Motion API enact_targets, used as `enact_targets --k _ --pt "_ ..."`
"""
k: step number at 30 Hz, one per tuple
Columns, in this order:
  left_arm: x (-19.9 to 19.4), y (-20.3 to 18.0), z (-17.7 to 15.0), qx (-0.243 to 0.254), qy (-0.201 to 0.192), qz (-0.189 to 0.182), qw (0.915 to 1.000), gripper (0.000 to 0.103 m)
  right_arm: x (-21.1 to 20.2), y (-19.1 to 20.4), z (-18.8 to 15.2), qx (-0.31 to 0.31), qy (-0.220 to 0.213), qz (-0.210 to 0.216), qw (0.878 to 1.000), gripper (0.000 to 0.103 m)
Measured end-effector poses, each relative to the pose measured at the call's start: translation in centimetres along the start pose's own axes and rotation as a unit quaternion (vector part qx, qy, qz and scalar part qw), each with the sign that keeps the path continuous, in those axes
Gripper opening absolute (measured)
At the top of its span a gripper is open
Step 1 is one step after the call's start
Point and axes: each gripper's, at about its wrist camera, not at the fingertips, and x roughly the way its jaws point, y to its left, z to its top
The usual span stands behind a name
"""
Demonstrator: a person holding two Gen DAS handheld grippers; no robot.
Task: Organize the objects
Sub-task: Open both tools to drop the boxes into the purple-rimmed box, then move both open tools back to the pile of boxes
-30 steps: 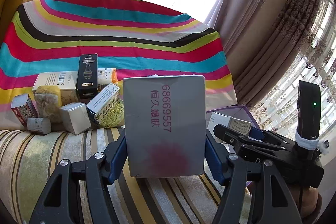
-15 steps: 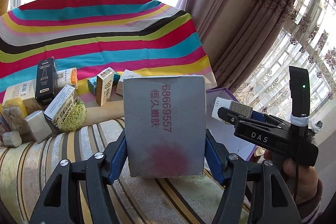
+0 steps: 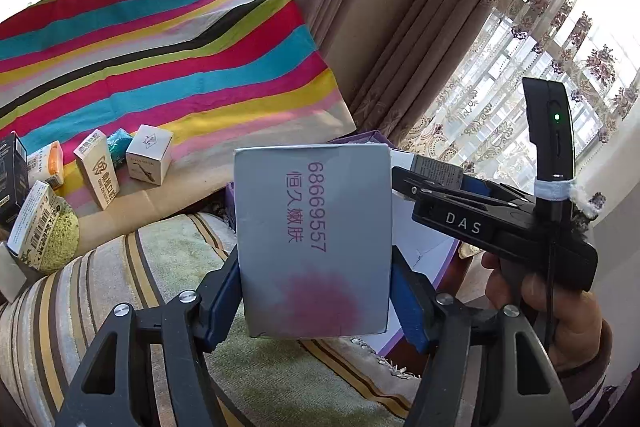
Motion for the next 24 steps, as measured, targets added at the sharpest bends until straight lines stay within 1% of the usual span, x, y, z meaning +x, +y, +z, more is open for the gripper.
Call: enact_targets --k 4,7,9,17,22,24 --pt "0.4 -0.5 0.0 0.008 0.009 -0.008 0.9999 0.069 0.1 -0.7 0.1 0.009 0.003 -0.006 1.0 0.078" --pt "0.4 -0.6 -0.1 0.01 0.01 -0.001 0.9999 0.075 0.2 -1.0 0.1 0.015 0.005 -0.01 1.0 0.078" --pt "0.2 -0.5 -0.2 0.007 0.009 0.0 0.9999 0.075 0.2 -1.0 0.1 0.015 0.006 -0.01 1.0 0.078" --pt "-0.6 0.5 0.1 -0.025 -0.004 0.011 0.9996 0.076 -0.3 -0.1 0.1 0.002 -0.003 -0.01 1.0 0.079" --pt "-1.8 2.0 -0.1 -0.051 -0.016 0.016 0.9985 0.077 -0.7 0.7 0.2 -0.005 -0.006 -0.007 1.0 0.079" --pt "-2.3 2.5 -0.2 -0.056 -0.021 0.027 0.9978 0.077 -0.9 1.3 0.2 -0.01 -0.008 -0.005 1.0 0.079"
